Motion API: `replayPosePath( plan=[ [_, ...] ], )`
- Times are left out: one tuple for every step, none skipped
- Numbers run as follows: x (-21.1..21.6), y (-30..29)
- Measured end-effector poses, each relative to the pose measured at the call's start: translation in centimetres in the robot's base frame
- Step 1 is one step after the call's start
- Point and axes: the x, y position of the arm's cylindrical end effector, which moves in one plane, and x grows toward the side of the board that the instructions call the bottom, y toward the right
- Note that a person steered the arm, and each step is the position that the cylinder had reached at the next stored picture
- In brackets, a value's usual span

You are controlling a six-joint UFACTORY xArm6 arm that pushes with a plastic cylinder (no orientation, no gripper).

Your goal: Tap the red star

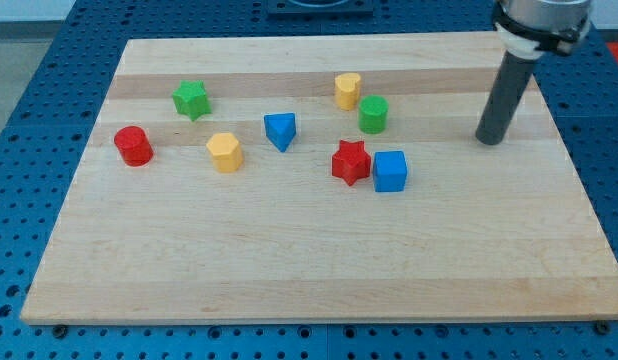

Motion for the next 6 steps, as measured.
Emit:
replayPosePath(
  plan=[
    [0.6, -1.1],
    [0.6, -2.7],
    [0.6, -3.6],
    [0.6, -7.0],
    [0.6, -13.6],
    [0.4, -17.1]
  ],
)
